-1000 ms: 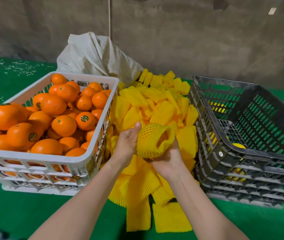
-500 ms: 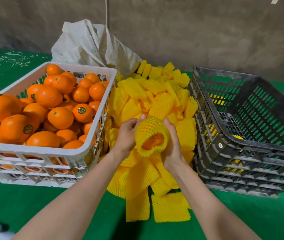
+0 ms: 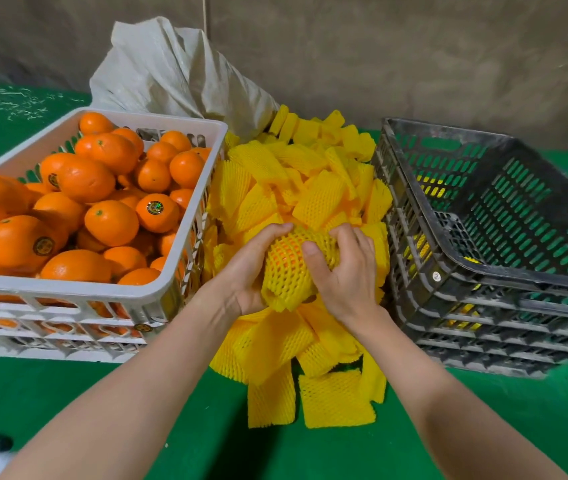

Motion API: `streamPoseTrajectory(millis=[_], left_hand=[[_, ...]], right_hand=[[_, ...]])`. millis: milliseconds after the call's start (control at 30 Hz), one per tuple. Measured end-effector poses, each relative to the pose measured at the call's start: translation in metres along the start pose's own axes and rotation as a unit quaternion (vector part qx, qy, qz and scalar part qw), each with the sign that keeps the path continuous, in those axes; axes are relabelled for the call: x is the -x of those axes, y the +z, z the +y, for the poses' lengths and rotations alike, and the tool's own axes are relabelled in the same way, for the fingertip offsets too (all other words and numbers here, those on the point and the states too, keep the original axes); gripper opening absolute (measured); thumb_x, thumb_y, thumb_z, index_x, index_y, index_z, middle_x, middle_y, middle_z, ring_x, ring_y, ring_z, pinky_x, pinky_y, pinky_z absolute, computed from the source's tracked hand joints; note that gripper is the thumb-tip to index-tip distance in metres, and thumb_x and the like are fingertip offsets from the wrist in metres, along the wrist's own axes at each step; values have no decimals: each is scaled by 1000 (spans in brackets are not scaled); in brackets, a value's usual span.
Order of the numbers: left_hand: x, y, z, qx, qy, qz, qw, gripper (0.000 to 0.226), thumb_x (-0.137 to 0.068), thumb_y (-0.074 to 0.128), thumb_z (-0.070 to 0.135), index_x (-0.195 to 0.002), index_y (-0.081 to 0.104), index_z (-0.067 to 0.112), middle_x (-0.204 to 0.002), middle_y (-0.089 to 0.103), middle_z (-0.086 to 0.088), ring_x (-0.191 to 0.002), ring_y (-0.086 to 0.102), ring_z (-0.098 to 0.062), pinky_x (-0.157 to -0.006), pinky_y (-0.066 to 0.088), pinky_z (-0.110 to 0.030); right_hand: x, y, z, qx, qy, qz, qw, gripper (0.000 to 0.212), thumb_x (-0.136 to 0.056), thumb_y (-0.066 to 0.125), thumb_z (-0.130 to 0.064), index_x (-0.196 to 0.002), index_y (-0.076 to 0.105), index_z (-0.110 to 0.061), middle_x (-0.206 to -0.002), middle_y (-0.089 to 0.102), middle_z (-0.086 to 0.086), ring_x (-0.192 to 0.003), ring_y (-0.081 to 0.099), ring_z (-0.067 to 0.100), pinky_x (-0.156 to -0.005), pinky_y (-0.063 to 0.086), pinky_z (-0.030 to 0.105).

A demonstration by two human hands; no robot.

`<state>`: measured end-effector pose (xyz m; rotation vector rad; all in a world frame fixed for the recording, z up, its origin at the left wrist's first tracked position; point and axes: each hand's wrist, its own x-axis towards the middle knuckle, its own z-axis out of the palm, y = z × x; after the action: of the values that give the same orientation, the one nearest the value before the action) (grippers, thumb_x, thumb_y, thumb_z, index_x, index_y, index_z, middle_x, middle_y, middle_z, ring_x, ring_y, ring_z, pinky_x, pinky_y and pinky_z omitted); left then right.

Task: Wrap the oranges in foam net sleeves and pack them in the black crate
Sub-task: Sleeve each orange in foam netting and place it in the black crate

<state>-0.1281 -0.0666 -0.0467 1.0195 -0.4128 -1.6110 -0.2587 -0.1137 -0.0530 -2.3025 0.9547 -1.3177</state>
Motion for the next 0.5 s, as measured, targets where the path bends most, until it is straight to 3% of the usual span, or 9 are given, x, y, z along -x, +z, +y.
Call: streamPoseTrajectory(millis=[67, 133, 267, 333, 400, 433, 500], left_hand=[[0, -2, 2, -26, -7, -29, 999, 55, -63, 66, 53, -101, 69, 13, -93, 72, -14, -77, 71, -31, -65, 58, -45], [2, -3, 5, -65, -29, -40, 997, 56, -61, 64, 56, -97, 69, 13, -88, 72, -15, -72, 71, -33, -59, 58, -46], [8, -5, 10, -110, -70, -59, 990, 59, -60, 67, 54, -100, 62, 11, -81, 72, -18, -68, 70, -34, -53, 58, -44], [12, -3, 12, -111, -82, -93, 986, 81, -41, 86, 53, -103, 63, 8, -86, 71, -21, -71, 71, -35, -54, 58, -42], [12, -3, 14, -120, -68, -96, 986, 99, -20, 93, 50, -106, 64, 8, -90, 72, -18, -75, 71, -31, -57, 59, -39], [12, -2, 15, -141, -49, -78, 986, 99, -24, 91, 54, -108, 64, 10, -92, 73, -15, -78, 71, -27, -62, 59, -37], [12, 3, 18, -207, -7, -13, 978, 86, -50, 72, 62, -118, 61, 11, -99, 72, -8, -84, 70, -20, -75, 58, -36]], right_hand=[[0, 0, 2, -75, 13, -9, 997, 73, -77, 25, -80, -76, 46, -10, -66, 39, -10, -67, 41, 12, -63, 27, 26], [-2, -1, 4, -125, 14, -35, 991, 62, -77, 29, -80, -67, 38, -19, -58, 31, -12, -56, 33, 4, -55, 22, 23], [-7, -4, 5, -169, -8, -98, 981, 50, -81, 33, -74, -61, 31, -29, -50, 31, 11, -51, 31, 12, -51, 24, 29], [-8, -6, 6, -190, -17, -123, 974, 48, -84, 37, -69, -60, 31, -28, -51, 30, 14, -51, 30, 13, -50, 24, 33], [-11, -10, 9, -204, -8, -149, 968, 47, -86, 43, -64, -60, 33, -26, -52, 29, 8, -53, 31, 10, -51, 24, 32], [-13, -12, 12, -208, 8, -167, 964, 46, -85, 47, -59, -61, 36, -21, -55, 30, 8, -56, 32, 11, -53, 25, 33], [-15, -16, 16, -219, 52, -200, 954, 44, -83, 48, -51, -66, 40, -11, -63, 32, 14, -62, 32, 19, -57, 25, 37]])
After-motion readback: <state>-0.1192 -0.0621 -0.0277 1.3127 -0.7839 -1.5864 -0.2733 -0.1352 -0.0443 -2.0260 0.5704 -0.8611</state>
